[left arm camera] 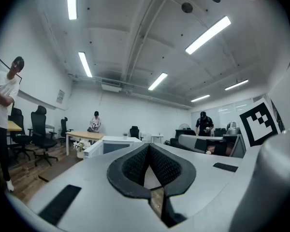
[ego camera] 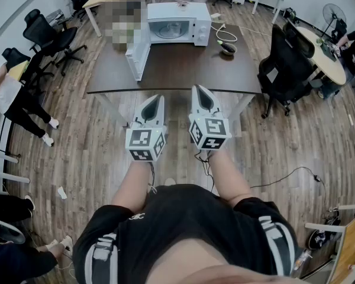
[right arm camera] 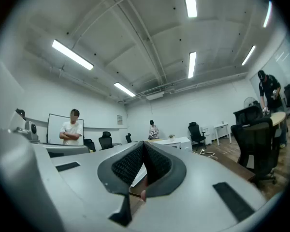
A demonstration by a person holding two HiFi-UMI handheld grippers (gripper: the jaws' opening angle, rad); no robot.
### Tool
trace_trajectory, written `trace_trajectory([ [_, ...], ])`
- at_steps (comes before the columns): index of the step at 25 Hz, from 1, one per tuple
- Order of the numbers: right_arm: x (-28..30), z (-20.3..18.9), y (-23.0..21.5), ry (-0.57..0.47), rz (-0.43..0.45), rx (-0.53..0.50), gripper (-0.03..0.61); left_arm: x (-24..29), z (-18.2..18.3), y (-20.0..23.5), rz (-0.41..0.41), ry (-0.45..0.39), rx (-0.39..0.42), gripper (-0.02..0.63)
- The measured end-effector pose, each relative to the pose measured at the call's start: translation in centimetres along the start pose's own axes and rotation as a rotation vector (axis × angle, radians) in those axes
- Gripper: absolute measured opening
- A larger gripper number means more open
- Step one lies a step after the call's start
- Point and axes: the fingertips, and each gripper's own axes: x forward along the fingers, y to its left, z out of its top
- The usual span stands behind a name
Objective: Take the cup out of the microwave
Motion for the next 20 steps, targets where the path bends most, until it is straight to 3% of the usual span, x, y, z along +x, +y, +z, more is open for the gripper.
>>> trace_trajectory([
  [10, 1.6, -0.1, 0.6, -0.046, 0.017, 0.006, 0.0, 1.2, -0.6, 1.7, -0.003, 0.016, 0.001, 0.003],
  [20, 6.2, -1.3, 2.5, -0.048, 0.005, 0.03, 0.0, 3.7, -0.6, 6.8, -0.035, 0.004, 0.01, 0.003],
])
